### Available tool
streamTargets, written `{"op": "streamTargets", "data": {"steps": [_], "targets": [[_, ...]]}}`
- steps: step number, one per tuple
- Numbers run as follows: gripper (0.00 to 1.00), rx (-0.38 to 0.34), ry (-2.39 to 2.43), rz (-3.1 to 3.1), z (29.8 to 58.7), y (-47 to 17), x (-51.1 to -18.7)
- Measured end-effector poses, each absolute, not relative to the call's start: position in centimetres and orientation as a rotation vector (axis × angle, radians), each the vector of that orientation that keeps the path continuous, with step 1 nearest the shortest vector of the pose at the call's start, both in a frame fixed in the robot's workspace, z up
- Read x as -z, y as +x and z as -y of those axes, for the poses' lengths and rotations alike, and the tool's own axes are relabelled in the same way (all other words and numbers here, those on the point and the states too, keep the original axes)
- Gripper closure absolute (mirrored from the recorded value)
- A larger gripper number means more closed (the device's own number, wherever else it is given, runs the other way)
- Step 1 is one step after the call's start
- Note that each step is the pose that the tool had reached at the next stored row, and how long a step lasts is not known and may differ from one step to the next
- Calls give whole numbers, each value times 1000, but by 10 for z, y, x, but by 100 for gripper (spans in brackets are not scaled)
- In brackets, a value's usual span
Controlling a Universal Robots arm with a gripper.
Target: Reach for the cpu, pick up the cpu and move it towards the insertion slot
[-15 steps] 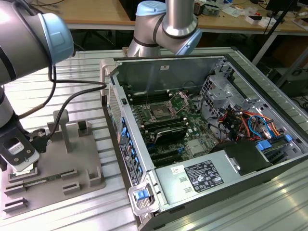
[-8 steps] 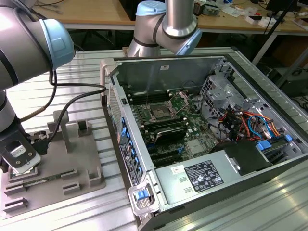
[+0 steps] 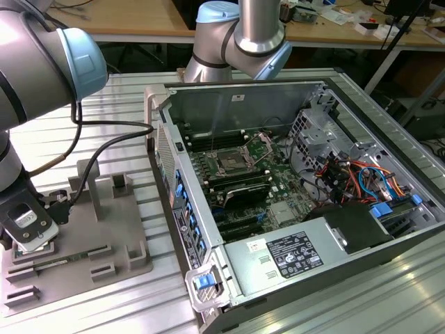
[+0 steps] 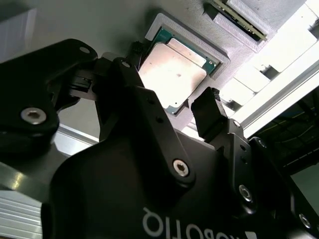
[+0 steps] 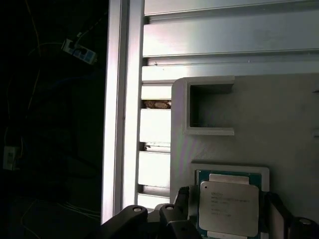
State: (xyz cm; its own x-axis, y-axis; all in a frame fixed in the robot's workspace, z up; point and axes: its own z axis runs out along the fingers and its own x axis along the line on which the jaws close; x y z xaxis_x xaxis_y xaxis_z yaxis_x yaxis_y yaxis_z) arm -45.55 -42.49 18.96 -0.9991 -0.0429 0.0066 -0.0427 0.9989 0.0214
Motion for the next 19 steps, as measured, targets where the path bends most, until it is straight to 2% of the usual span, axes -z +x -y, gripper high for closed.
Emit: {"op": "streamTargets", "data": {"steps": [3, 4, 13, 16, 19], "targets": [[33, 33, 67, 3134, 425, -456, -190], [41, 33, 67, 3134, 425, -456, -190], [41, 33, 67, 3134, 425, -455, -189], [45, 33, 67, 3134, 425, -455, -189], [45, 33, 67, 3134, 425, -455, -189]]}}
